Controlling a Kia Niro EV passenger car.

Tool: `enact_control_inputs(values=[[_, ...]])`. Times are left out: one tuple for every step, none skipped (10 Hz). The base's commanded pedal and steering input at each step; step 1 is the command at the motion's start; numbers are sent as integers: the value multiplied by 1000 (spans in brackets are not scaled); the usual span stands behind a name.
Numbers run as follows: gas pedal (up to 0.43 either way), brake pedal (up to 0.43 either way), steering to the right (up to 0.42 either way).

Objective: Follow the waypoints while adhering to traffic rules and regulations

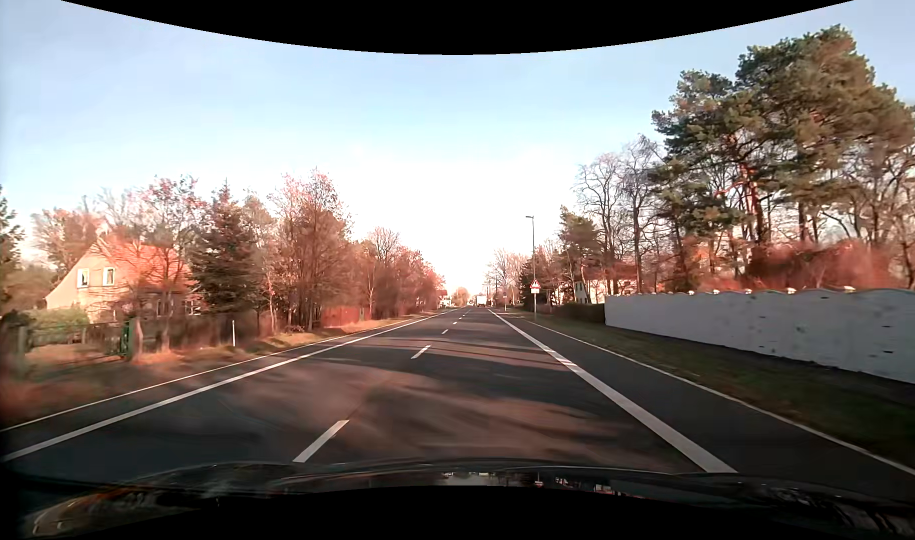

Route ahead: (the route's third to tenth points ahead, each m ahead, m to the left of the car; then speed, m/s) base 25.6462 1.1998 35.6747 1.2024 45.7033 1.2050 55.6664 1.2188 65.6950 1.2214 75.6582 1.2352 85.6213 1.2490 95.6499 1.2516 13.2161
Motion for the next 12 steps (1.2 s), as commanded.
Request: enact_control_inputs(values=[[110,0,-2],[110,0,-3],[110,0,-2],[110,0,-3],[110,0,-3],[110,0,-3],[110,0,-3],[118,0,-3],[118,0,-3],[118,0,-3],[130,0,-3],[130,0,-3]])
